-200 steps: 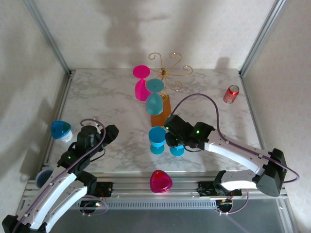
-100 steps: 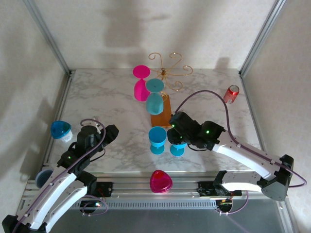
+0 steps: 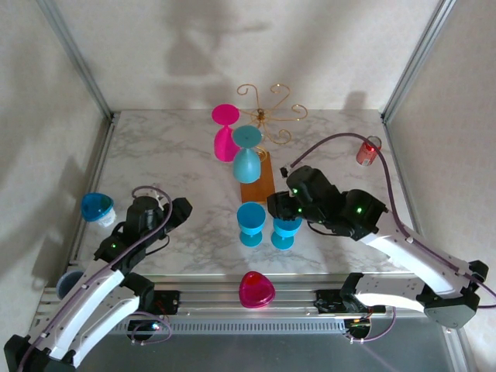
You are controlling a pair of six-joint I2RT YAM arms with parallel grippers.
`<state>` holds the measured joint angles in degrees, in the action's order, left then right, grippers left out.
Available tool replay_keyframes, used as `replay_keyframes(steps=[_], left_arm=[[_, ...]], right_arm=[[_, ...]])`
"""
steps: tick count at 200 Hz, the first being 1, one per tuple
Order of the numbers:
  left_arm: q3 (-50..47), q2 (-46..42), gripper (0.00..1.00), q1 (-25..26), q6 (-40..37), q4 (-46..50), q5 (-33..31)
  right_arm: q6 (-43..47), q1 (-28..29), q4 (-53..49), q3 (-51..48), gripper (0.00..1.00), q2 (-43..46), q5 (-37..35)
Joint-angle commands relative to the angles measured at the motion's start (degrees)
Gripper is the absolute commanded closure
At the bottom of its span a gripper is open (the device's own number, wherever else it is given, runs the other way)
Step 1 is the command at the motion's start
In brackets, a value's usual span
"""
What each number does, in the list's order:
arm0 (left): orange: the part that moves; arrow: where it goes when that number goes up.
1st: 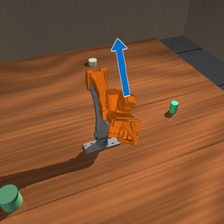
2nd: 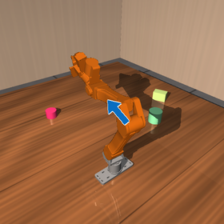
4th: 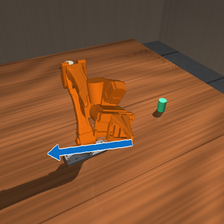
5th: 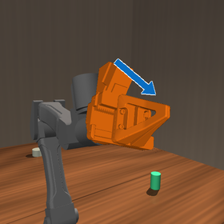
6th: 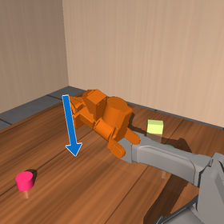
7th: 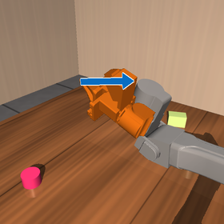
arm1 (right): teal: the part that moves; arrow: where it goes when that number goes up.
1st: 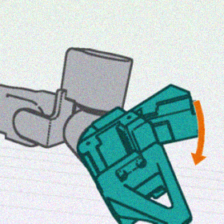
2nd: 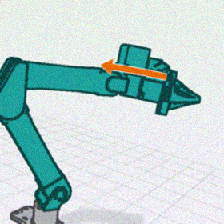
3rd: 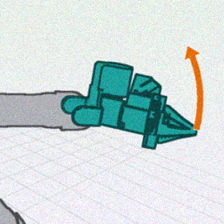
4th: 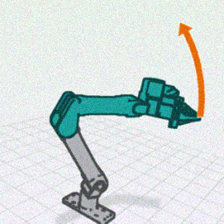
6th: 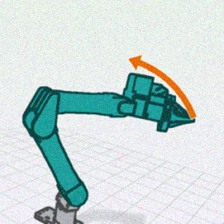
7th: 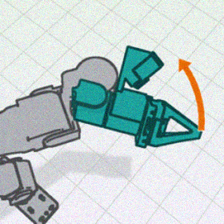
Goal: Take the wine glass off the wine glass rack
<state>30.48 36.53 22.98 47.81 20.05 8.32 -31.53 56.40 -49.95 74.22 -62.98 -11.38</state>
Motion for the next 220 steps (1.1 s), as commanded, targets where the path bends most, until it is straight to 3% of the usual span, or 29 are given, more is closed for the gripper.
replay_keyframes(steps=[1,47,98,160,220], left_arm=[[4.4,1.0,0.56,-0.6,-2.6,-1.0,1.2],[8.8,4.1,0.55,-0.6,-4.1,-1.7,1.8],[16.4,9.5,0.55,-0.6,-7.3,-2.7,2.3],[20.8,15.2,0.54,-0.6,-8.3,-8.9,3.4],[21.4,17.7,0.54,-0.6,-8.8,-10.7,3.8]], right_arm=[[0.9,-3.1,3.5,3.3,0.54,-0.3,6.3],[-0.6,-10.0,8.9,7.6,0.39,-2.3,17.6],[-2.8,-15.3,13.8,13.0,0.36,-7.9,25.8],[-8.4,-20.6,22.2,11.9,0.39,-12.0,31.4],[-10.2,-21.9,24.4,13.3,0.44,-15.7,33.5]])
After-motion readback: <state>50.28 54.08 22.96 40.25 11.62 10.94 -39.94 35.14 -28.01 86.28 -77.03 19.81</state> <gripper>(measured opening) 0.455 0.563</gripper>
